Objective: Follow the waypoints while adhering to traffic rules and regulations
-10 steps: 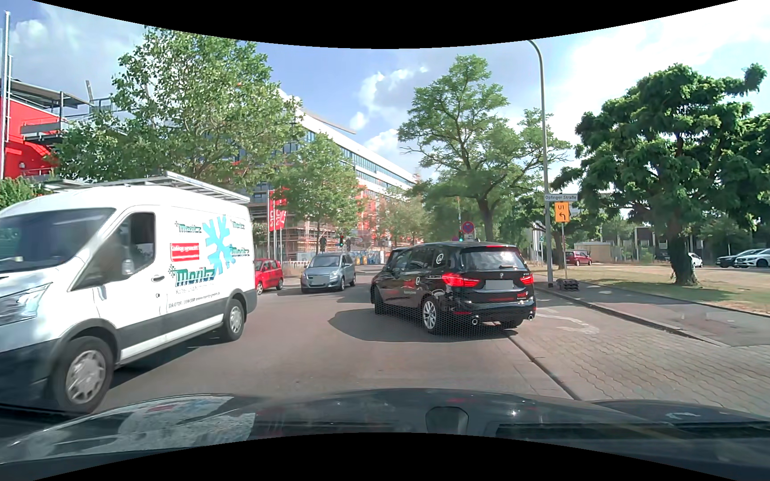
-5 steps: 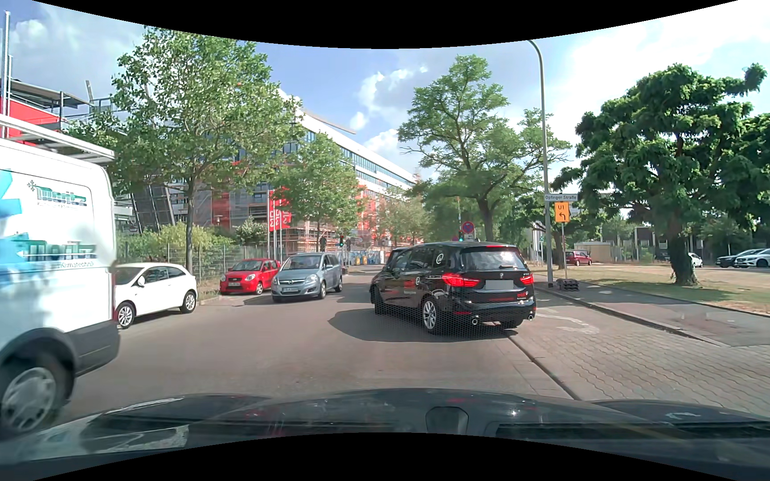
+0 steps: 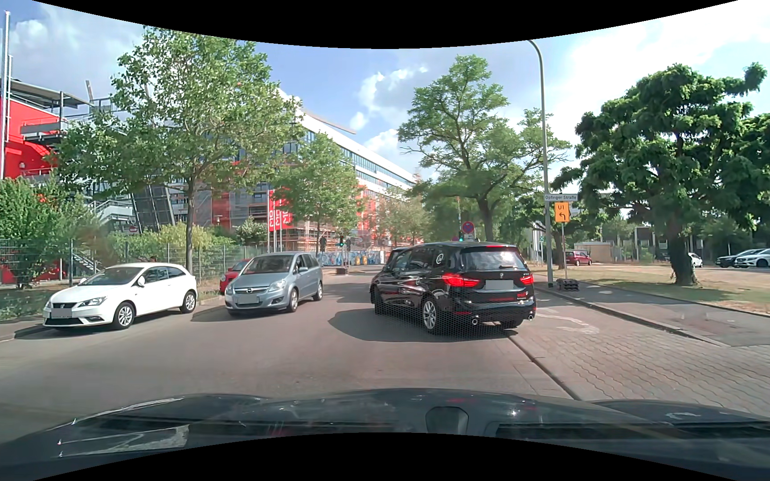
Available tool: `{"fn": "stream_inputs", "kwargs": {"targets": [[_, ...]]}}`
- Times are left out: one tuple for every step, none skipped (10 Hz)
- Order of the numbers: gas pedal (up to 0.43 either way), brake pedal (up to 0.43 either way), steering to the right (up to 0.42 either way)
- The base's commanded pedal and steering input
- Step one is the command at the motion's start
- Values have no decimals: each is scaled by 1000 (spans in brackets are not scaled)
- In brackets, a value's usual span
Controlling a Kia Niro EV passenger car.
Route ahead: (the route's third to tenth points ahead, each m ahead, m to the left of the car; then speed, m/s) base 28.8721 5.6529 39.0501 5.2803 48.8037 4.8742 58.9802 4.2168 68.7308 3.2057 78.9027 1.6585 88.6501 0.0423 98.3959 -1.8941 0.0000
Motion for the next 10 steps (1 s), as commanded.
{"fn": "stream_inputs", "kwargs": {"targets": [[0,323,-4],[0,323,-4],[0,323,-4],[0,323,-4],[0,323,-4],[0,323,-4],[0,323,-4],[0,323,-4],[0,323,-4],[0,323,-4]]}}
